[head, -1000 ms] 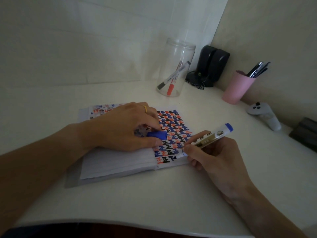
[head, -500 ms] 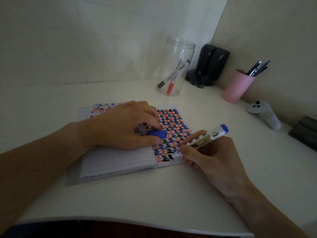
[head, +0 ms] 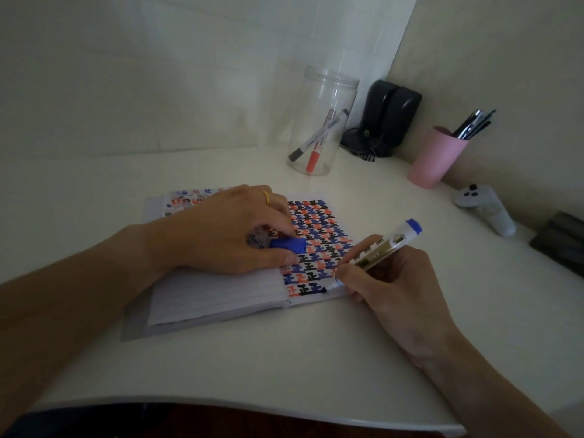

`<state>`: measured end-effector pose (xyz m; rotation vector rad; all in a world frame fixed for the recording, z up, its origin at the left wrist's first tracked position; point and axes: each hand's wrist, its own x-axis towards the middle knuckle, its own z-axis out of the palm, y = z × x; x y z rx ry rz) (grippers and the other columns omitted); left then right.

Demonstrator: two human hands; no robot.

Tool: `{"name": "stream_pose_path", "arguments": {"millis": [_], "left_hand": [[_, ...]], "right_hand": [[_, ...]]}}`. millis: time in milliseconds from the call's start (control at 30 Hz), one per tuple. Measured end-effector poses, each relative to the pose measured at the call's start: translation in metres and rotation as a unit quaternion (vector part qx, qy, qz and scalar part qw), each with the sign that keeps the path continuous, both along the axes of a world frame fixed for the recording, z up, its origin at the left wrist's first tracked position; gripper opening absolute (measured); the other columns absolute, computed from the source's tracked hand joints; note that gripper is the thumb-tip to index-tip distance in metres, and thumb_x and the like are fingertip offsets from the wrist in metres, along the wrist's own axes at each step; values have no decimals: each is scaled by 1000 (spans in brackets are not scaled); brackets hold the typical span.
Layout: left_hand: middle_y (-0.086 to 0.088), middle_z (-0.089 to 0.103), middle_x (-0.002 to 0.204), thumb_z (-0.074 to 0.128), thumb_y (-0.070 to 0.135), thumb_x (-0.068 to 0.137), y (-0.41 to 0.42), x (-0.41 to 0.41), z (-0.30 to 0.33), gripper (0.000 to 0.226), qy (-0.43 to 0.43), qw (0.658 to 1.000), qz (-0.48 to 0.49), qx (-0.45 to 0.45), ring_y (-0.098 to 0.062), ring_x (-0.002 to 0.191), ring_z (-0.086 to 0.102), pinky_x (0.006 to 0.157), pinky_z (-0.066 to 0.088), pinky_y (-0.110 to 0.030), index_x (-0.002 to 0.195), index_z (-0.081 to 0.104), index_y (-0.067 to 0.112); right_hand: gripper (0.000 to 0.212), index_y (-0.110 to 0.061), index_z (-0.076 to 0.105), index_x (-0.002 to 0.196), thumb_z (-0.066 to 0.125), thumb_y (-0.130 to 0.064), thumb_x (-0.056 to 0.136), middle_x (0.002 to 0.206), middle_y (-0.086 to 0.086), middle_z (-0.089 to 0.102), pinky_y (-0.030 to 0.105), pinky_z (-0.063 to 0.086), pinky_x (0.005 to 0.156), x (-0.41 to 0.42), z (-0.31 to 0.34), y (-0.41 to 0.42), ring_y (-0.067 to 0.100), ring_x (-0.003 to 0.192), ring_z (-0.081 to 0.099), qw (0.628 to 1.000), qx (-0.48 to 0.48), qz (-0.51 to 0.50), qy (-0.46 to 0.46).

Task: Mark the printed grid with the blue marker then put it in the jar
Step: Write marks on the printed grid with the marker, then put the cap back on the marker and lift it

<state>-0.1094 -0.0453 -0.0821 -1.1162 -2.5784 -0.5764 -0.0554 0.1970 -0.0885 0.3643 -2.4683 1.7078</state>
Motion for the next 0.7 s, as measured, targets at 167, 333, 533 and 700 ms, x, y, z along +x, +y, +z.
{"name": "stream_pose_path", "arguments": {"millis": [167,333,533,700], "left_hand": [[11,64,106,59,59,87,1,1,1,35,3,1000,1,0,-4,98,54,87,47,-39,104,70,31],[13,64,105,58,59,87,2,3,2,35,5,1000,7,-3,-3,97,54,87,46,-38,103,71,31],[15,63,103,58,59,88,2,4,2,34,10,1000,12,-8,-1,95,53,86,46,-36,103,70,32],[13,62,99,50,58,91,6,5,5,33,25,999,25,-31,-3,90,52,82,44,-33,97,66,30]], "right_hand": [[10,-6,73,72,71,-2,81,57,0,65,17,45,49,-2,3,2,10,52,56,997,-64,-13,-33],[18,-11,69,69,66,-12,87,58,0,60,25,41,52,-31,33,-4,15,56,49,989,-112,-41,-89],[17,-17,60,65,62,-14,82,57,0,51,25,33,47,-89,45,-30,12,52,40,979,-174,-52,-89],[22,-16,54,65,62,-9,84,54,2,41,25,25,41,-97,11,-34,15,46,30,974,-210,-26,-80]]}}
